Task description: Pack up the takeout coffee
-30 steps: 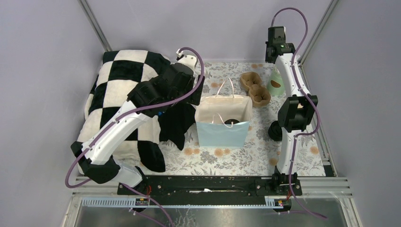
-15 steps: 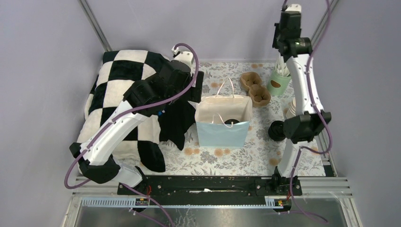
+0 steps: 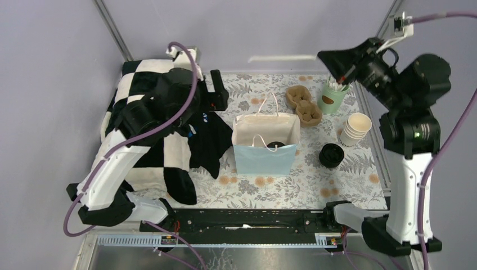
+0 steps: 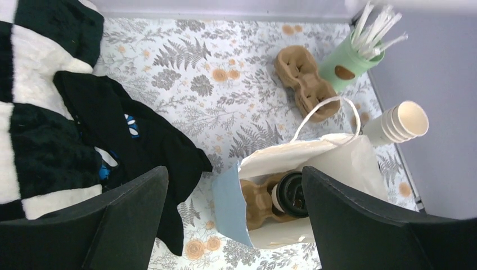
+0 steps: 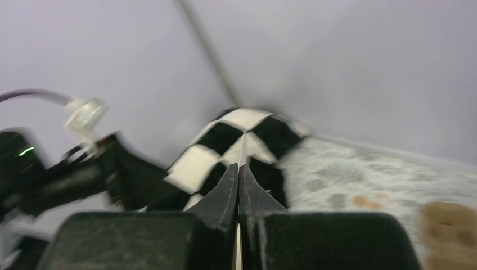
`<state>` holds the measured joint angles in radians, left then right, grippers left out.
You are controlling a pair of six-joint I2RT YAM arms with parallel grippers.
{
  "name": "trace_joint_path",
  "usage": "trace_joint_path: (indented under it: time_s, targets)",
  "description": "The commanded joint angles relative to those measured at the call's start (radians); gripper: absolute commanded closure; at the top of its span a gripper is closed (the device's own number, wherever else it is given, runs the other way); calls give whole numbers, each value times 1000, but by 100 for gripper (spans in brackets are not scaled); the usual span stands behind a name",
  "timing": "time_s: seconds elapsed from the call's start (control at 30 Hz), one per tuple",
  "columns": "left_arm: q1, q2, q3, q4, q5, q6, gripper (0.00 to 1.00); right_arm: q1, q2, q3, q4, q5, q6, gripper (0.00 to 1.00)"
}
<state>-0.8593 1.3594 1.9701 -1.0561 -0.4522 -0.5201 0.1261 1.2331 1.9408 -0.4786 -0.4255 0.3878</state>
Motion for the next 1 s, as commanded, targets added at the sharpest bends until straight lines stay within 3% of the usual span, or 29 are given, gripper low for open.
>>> trace_joint_path:
  time_s: [0.0, 0.1, 0.3, 0.73, 0.97]
  targets:
    - [7, -71, 36, 21, -89, -36, 7, 7, -64, -188, 223, -422, 335, 100]
    - [6, -105, 42, 24, -127, -40, 4, 7, -119, -244, 156, -466, 302, 100]
    - [6, -177, 25, 31, -208, -57, 1, 38, -133, -190, -230, -405, 2, 100]
    - [6, -179, -4, 22, -173, -96, 1, 166, -44, -190, -317, -310, -105, 100]
    - [6, -142, 13, 22, -144, -87, 1, 326, 8, -206, -445, -155, -206, 100]
